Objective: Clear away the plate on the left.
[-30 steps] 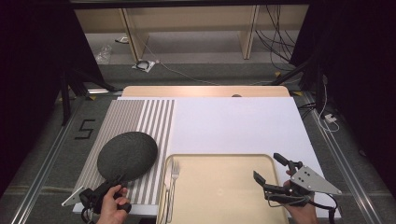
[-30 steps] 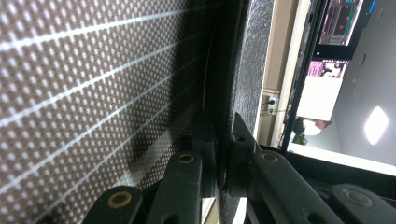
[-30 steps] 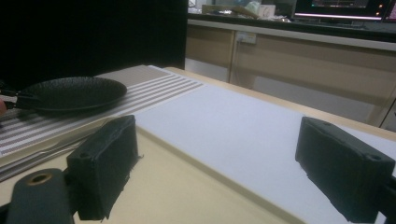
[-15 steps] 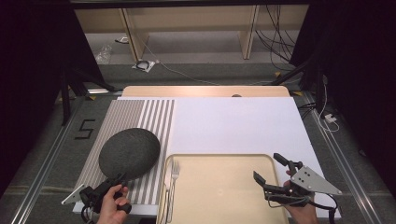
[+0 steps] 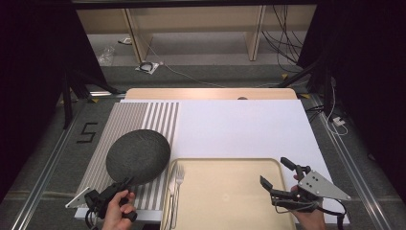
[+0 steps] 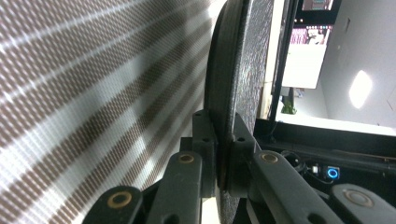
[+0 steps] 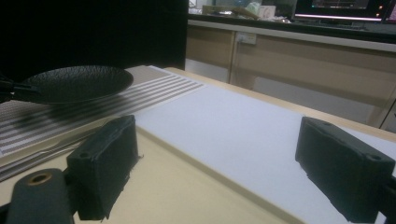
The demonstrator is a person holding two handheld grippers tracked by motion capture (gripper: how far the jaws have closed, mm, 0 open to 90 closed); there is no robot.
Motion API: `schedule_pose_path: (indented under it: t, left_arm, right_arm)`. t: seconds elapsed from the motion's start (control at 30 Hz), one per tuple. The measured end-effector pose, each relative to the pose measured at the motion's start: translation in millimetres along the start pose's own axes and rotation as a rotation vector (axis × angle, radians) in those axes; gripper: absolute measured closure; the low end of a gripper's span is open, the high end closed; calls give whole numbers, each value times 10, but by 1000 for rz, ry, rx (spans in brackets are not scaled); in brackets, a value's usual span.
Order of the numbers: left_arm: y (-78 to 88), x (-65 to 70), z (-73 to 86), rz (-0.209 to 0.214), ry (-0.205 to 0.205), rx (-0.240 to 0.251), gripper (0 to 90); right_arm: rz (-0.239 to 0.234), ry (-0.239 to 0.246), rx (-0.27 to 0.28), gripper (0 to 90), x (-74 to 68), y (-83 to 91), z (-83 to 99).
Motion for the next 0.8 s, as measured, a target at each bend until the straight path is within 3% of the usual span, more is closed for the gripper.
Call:
schedule_pose_path:
  t: [0.17,0.27,0.8]
  left_arm:
    - [-7,44,79,11,-10,-30,849]
    - [-11,63,135,16,4,-56,850]
    - [-26,153,384,38,-38,-137,849]
  right_arm:
    - [-1,0,2,138,2,0,-1]
    - [0,-1,2,138,4,-1,0]
    - [0,-1,1,138,6,-1,1]
Point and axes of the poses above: each handheld gripper's, and its own axes: y roughly backward along the jaws, z roughly out of its underside, x roughly to its right, the point moved 6 cm from there along -y, roughly forward along the jaws, and after that the axes turned 9 degrees about -y, right-handed, at the moved point
